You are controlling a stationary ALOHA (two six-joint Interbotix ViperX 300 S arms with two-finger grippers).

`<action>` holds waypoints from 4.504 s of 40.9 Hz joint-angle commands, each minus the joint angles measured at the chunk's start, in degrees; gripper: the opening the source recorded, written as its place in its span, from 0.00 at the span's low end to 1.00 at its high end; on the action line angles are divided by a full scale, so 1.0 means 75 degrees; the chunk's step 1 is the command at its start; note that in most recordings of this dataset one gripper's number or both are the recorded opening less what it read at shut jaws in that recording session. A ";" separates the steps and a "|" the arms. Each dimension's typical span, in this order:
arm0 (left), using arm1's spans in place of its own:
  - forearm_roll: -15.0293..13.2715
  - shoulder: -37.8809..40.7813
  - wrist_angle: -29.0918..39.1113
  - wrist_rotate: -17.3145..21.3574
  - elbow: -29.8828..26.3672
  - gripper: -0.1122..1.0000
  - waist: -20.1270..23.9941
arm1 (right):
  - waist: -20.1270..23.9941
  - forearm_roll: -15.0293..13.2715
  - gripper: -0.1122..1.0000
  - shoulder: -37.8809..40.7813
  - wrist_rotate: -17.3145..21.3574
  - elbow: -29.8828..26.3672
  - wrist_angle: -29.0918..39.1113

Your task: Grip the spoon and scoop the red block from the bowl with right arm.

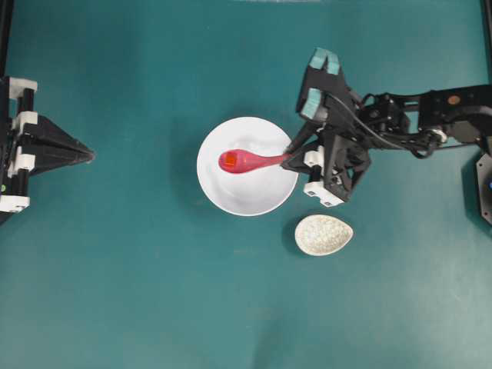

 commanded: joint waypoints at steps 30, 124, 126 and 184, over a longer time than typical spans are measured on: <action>0.0000 0.0035 -0.0023 -0.0012 -0.0258 0.10 0.0023 | 0.0129 -0.0012 0.31 -0.1195 -0.0023 0.0094 -0.0187; 0.0012 0.0070 0.0141 0.0000 -0.0270 0.10 0.0023 | -0.0094 -0.0035 0.31 -0.1945 -0.0082 -0.0527 0.0645; 0.0012 0.0070 0.0129 0.0000 -0.0270 0.10 0.0023 | -0.0094 -0.0035 0.31 -0.1945 -0.0082 -0.0527 0.0645; 0.0012 0.0094 -0.0176 0.0000 -0.0270 0.10 0.0023 | -0.0094 -0.0035 0.31 -0.1945 -0.0035 -0.0492 0.0668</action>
